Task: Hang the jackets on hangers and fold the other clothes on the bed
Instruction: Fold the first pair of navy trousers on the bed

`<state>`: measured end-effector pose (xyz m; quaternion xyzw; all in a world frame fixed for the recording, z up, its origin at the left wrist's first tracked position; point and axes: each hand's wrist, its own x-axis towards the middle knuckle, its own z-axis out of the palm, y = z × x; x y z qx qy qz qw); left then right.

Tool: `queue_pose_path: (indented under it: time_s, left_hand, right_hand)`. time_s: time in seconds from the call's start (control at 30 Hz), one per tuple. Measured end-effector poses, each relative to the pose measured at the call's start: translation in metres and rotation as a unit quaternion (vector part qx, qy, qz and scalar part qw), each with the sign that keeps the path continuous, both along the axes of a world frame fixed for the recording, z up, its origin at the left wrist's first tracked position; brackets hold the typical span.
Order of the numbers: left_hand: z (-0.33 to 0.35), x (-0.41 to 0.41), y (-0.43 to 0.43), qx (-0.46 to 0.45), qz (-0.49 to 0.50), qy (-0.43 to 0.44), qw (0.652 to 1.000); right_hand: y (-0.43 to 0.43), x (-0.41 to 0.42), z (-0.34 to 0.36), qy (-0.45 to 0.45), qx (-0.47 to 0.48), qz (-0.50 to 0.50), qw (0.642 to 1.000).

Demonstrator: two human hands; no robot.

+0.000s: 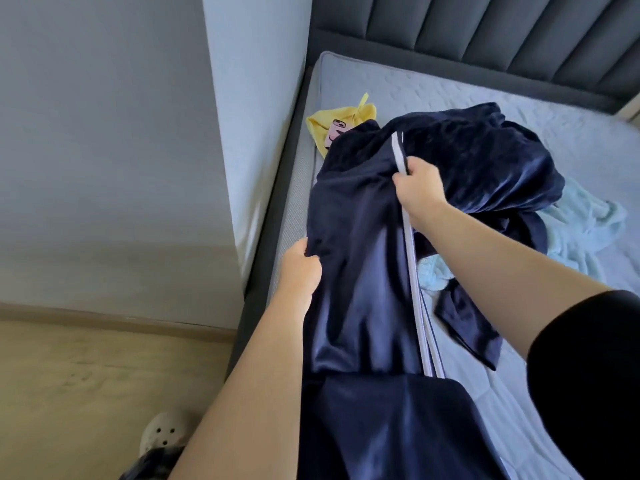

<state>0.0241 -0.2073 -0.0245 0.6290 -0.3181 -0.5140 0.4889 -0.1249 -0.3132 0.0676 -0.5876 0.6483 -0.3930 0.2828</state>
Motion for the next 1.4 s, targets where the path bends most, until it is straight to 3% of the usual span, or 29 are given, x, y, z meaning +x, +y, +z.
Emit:
queue_pose_path:
  time_s: [0.13,0.27,0.4,0.47,0.63,0.77,0.97,1.07,1.23,1.3,1.4]
  left_hand:
    - [-0.001,-0.006,0.004,-0.024,0.001,-0.037,0.999]
    - [-0.004,-0.011,0.013,-0.041,-0.027,-0.153,0.987]
    - [-0.004,-0.015,0.018,-0.064,-0.084,-0.253,0.962]
    - [-0.007,-0.017,0.019,-0.057,-0.116,-0.290,0.948]
    - [-0.015,-0.025,0.025,-0.052,-0.127,-0.336,0.932]
    - [-0.020,-0.029,0.030,-0.062,-0.140,-0.383,0.911]
    - [-0.020,-0.028,0.046,-0.048,-0.151,-0.383,0.910]
    - [-0.025,-0.024,0.061,-0.022,-0.190,-0.467,0.863]
    - [-0.031,-0.018,0.083,0.034,-0.236,-0.558,0.795]
    - [-0.028,-0.019,0.087,0.031,-0.237,-0.596,0.766]
    - [-0.022,-0.028,0.096,-0.010,-0.245,-0.614,0.750]
  right_hand:
    - [-0.005,-0.015,0.008,-0.008,-0.025,-0.015,1.000]
    - [-0.001,-0.022,-0.003,0.094,-0.014,-0.045,0.994]
    - [0.014,-0.013,-0.017,0.206,-0.051,-0.007,0.977]
    - [0.021,-0.008,-0.023,0.207,-0.065,-0.027,0.976]
    - [0.045,-0.014,-0.041,0.035,0.063,-0.110,0.991]
    - [0.084,-0.034,-0.068,0.082,0.059,-0.148,0.984]
    - [0.132,-0.058,-0.092,0.197,0.272,0.008,0.942]
    - [0.143,-0.072,-0.096,0.219,0.296,0.033,0.929]
    - [0.157,-0.091,-0.108,0.207,0.183,-0.064,0.959]
    - [0.162,-0.090,-0.112,0.187,0.177,-0.076,0.963]
    - [0.166,-0.089,-0.110,0.161,0.196,-0.064,0.965]
